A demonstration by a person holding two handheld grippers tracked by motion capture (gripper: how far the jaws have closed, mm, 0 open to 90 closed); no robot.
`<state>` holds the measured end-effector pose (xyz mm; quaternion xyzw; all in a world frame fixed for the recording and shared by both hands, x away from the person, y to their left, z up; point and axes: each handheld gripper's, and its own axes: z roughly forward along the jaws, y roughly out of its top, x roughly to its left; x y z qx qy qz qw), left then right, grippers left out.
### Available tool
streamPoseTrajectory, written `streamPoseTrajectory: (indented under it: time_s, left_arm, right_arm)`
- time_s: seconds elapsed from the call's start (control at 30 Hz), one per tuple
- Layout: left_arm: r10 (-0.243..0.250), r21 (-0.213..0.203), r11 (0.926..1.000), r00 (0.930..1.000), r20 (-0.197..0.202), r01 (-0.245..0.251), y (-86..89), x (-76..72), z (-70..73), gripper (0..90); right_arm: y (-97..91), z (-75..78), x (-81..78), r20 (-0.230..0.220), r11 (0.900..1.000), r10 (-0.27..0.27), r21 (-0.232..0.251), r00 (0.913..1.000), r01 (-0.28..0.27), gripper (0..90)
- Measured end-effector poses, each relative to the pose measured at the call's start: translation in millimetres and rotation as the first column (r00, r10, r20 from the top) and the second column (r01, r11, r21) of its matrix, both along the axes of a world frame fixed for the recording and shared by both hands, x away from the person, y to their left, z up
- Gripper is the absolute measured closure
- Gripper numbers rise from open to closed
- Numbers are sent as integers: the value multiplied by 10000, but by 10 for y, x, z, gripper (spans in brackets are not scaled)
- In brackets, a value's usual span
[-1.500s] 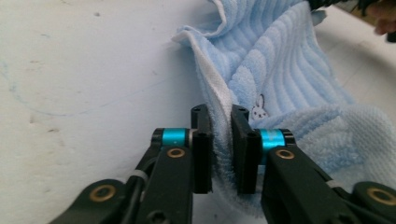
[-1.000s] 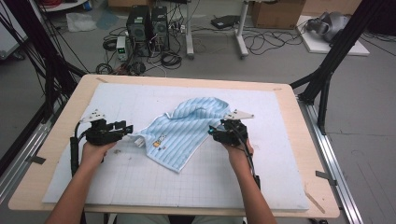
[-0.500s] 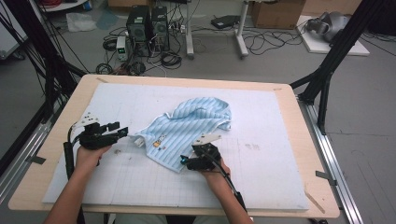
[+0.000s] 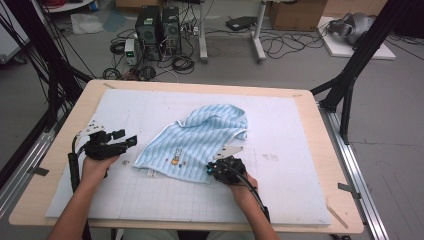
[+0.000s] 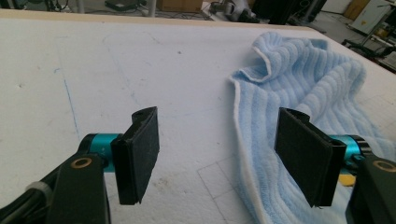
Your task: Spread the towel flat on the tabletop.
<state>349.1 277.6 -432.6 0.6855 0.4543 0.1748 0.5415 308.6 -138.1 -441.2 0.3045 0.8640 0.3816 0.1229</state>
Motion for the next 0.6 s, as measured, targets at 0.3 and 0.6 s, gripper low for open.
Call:
streamPoseTrajectory:
  time_s: [0.3,0.6]
  left_arm:
    - [-255,119,9996,9996,-85,256,-54,14,-19,325]
    - [-387,239,9990,9991,-156,391,-125,30,-43,327]
  right_arm:
    - [-620,75,-110,11,9971,-745,-136,9972,745,827]
    - [-1141,90,-215,256,9749,-2058,-817,9782,2073,827]
